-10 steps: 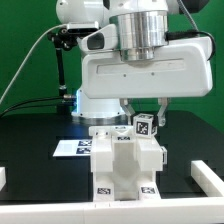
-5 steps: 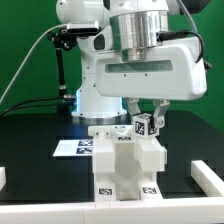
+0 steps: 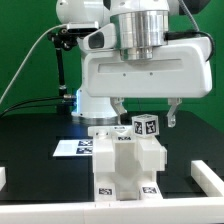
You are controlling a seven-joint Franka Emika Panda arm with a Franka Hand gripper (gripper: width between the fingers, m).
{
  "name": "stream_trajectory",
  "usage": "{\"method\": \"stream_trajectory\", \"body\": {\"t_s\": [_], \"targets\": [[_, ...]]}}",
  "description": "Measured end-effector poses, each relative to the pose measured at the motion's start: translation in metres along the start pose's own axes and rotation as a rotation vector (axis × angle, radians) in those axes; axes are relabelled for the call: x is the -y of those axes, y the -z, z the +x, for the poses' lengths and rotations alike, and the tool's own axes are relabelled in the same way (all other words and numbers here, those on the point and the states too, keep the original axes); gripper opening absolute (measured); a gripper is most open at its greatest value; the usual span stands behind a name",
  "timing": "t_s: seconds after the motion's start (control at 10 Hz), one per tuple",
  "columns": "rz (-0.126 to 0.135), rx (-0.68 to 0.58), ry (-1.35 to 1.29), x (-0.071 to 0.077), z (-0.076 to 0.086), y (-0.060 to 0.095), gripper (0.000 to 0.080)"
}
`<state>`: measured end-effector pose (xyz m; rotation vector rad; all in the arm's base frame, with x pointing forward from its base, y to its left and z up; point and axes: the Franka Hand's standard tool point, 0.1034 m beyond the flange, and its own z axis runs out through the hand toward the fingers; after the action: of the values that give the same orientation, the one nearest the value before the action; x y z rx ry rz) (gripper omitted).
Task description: Assemble chair
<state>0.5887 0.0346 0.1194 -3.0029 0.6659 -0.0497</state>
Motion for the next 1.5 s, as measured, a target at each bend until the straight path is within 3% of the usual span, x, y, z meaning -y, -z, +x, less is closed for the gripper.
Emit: {"method": "stream_trajectory", "body": {"t_s": [0.1,0.2,0.4,0.7,0.9,1.0,1.1,1.2,1.5], "targets": [[-0.008,-0.005,0.193,-0.002,-0.002,0.001,0.0648],[0.003,-0.032,0.200,-0.004,-0.005,0.006,0.0648],[-0.006,-0.028,0.340,-0.007,-0.005,0.004,0.0649],[-0.032,-0.044,0.625,0.005,-0.011,-0.003,0.0649],[-0.030,-0.053,0.601,0.006,-0.010,-0.004,0.0649],[-0.029,-0.053,0.593,0.006,-0.010,-0.004,0.0554],[-0.028,-0.053,0.558,0.006,-0.010,-0.004,0.0372],[-0.026,-0.054,0.487,0.006,-0.010,-0.004,0.0283],[-0.018,-0.055,0.266,0.007,-0.010,-0.004,0.0283]]}}
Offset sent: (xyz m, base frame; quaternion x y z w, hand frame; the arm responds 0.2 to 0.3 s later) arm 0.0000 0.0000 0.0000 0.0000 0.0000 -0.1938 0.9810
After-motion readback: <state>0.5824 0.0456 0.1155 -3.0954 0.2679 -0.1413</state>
